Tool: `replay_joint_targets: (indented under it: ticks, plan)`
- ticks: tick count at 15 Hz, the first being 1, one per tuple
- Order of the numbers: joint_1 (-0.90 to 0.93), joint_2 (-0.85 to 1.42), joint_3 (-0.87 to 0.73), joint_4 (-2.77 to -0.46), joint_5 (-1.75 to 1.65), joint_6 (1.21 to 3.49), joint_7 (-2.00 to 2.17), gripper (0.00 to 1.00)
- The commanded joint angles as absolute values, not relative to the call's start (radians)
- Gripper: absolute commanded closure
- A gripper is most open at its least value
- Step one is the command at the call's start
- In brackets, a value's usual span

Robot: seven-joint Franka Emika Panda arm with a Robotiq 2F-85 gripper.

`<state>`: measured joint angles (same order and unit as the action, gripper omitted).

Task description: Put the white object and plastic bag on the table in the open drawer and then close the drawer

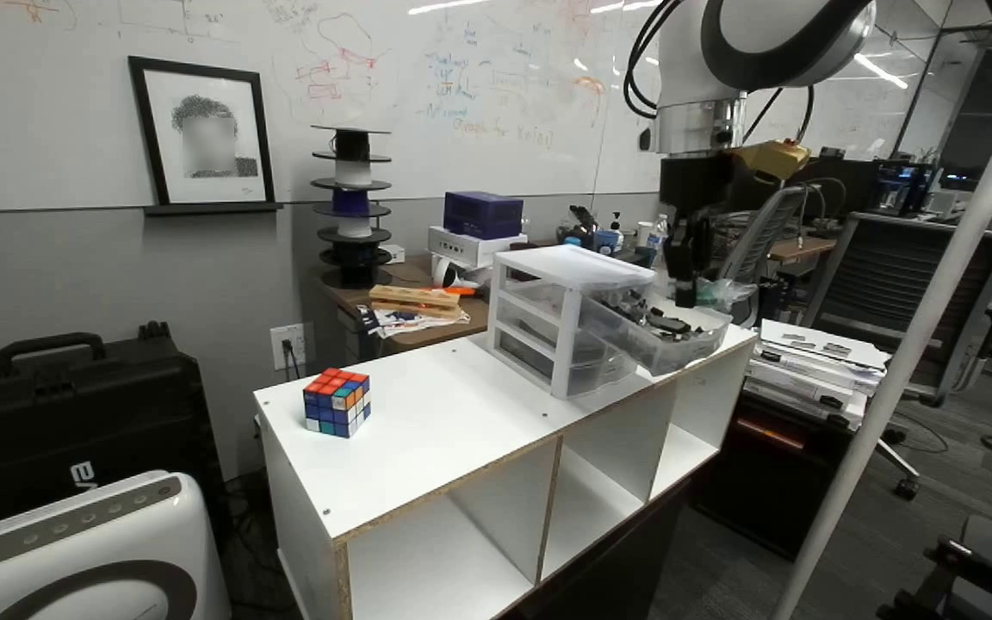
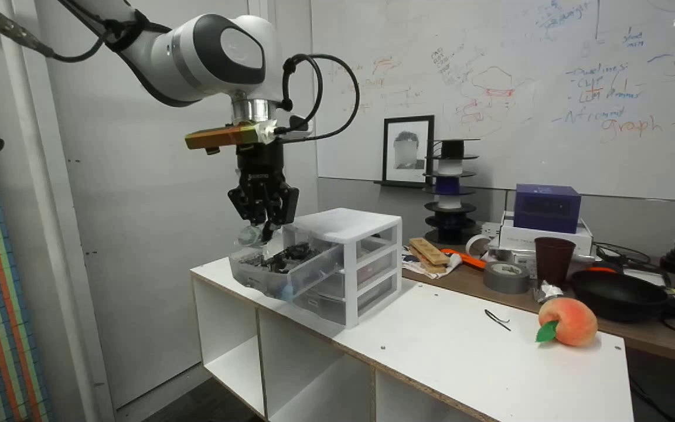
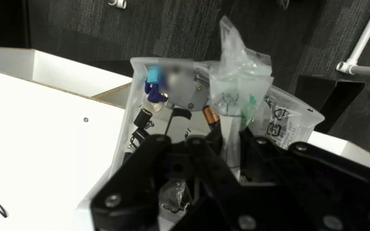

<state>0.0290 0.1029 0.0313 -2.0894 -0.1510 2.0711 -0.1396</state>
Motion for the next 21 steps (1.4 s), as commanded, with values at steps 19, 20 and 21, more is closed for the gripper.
replay_joint_targets:
  ticks: [19,20,21]
  plan:
    - [0.048,0.042,0.031,-2.126,-0.193,2.156,-0.062,0.0]
    - [0.052,0.019,0.036,-2.142,-0.189,2.136,-0.052,0.0]
    - [0.056,-0.011,0.042,-2.172,-0.18,2.118,-0.051,0.0]
